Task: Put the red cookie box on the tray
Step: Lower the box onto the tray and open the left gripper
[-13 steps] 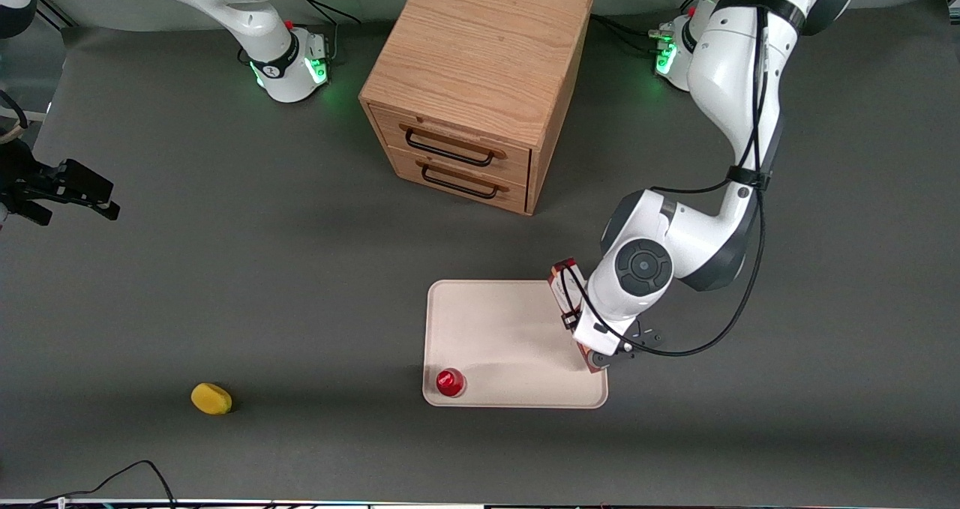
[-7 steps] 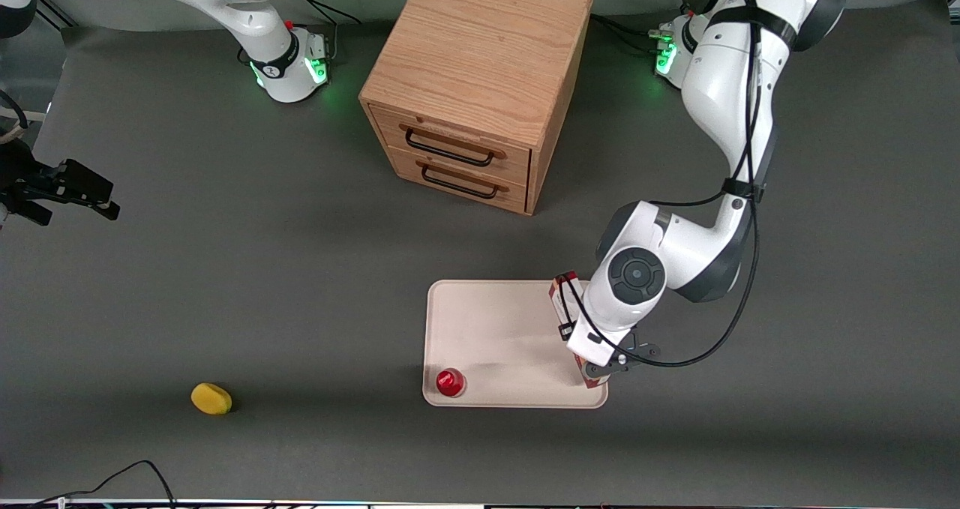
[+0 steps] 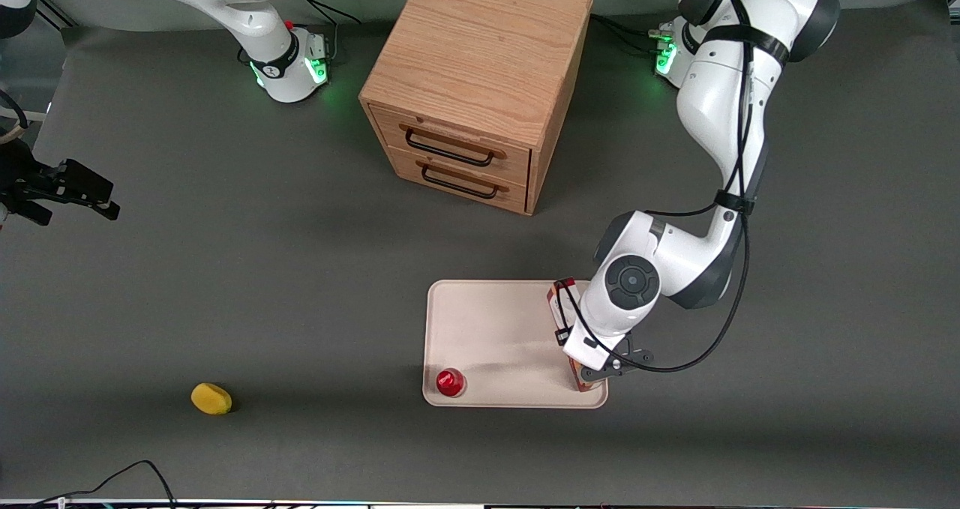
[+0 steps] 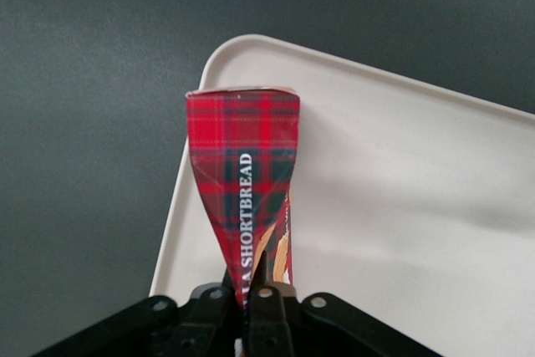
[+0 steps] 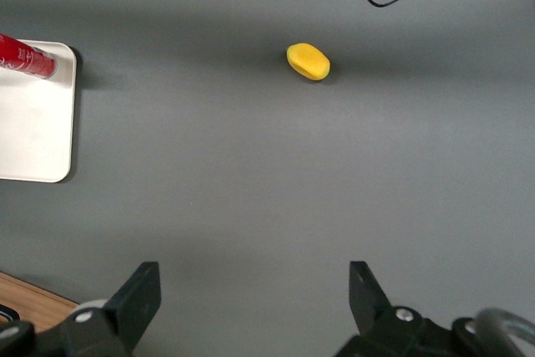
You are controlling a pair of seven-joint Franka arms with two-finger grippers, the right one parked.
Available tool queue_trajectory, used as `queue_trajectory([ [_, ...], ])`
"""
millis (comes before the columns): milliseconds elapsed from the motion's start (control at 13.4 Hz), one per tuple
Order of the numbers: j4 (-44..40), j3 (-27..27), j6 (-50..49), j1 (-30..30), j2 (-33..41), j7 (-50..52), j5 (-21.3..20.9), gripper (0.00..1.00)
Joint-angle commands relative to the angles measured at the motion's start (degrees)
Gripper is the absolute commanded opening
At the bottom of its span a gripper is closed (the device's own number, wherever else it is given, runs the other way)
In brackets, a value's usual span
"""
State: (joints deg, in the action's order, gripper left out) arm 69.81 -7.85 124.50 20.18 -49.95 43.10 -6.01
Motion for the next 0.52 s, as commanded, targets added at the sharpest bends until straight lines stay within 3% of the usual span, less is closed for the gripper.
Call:
queue_trajectory([
  [0, -2.13, -1.02, 0.48, -1.11, -1.47, -1.08, -0.75, 1.0],
  [223, -2.31, -1.46, -1.01, -1.64, -0.77, -0.73, 0.04, 1.0],
  [447, -5.71, -1.81, -12.22, -1.9, 1.6, -0.91, 2.23, 1.0],
])
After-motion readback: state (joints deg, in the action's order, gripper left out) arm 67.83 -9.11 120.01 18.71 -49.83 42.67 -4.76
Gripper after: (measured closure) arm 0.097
